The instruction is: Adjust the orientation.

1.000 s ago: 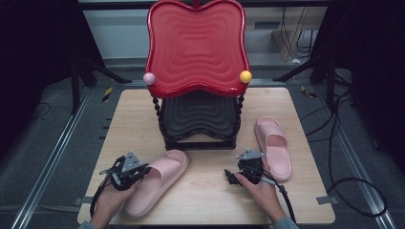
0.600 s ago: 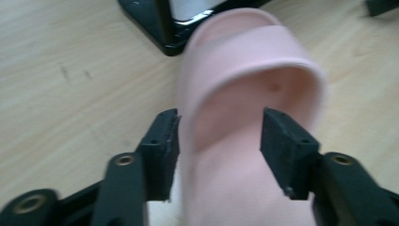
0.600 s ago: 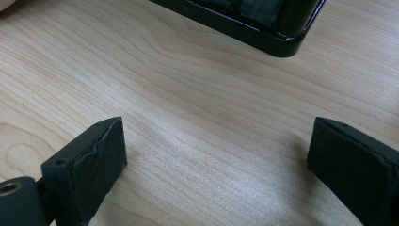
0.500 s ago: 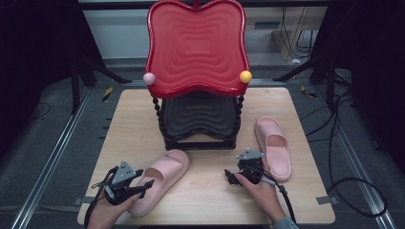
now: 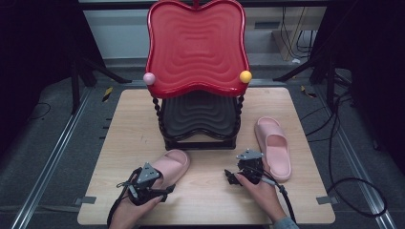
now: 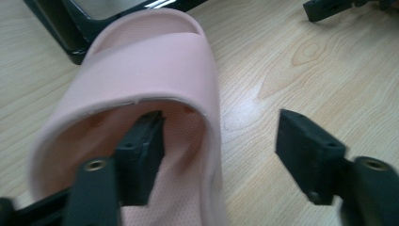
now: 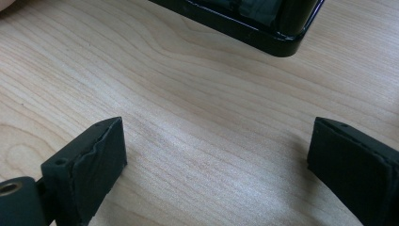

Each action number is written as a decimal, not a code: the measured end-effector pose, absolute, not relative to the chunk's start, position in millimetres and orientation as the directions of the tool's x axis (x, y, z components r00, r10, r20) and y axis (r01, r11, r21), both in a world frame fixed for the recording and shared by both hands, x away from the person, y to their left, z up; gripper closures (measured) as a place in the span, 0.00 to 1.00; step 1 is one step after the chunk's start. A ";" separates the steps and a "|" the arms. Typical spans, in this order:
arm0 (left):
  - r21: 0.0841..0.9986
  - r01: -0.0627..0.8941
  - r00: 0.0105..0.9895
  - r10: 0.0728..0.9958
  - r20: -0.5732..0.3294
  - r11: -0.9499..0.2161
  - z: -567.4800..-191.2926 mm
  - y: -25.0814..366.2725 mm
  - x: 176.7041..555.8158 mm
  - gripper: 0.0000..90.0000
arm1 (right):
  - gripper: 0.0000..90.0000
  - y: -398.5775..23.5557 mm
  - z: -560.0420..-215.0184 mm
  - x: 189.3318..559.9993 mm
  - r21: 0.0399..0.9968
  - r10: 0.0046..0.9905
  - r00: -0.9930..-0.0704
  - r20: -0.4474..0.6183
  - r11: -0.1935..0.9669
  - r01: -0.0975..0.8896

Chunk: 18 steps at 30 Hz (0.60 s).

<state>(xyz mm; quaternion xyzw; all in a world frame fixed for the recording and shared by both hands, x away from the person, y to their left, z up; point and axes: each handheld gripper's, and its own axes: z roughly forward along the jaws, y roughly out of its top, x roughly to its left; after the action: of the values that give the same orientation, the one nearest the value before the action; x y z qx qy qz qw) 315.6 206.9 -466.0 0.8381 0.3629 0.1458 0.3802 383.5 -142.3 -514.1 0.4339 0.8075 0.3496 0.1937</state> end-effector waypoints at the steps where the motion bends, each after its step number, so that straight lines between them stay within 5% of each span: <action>1: 0.744 0.497 0.694 0.720 -0.031 -0.447 -466.4 206.4 316.3 0.43 | 0.06 -142.3 -514.1 383.5 0.733 0.836 -0.548 -0.009 0.379 0.565; 8: 0.750 0.499 0.693 0.720 -0.045 -0.434 -465.8 206.7 320.5 0.69 | 0.06 -142.3 -514.1 383.5 0.733 0.836 -0.548 -0.009 0.379 0.565; 18: 0.740 0.511 0.690 0.722 -0.050 -0.437 -470.2 208.2 321.6 0.78 | 0.06 -142.4 -514.1 383.6 0.733 0.836 -0.548 -0.010 0.379 0.565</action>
<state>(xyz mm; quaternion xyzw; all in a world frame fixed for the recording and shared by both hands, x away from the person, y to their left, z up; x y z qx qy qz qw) 321.6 208.2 -470.2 0.8362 0.3688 0.1386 0.3816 383.6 -142.4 -514.1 0.4338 0.8075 0.3496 0.1938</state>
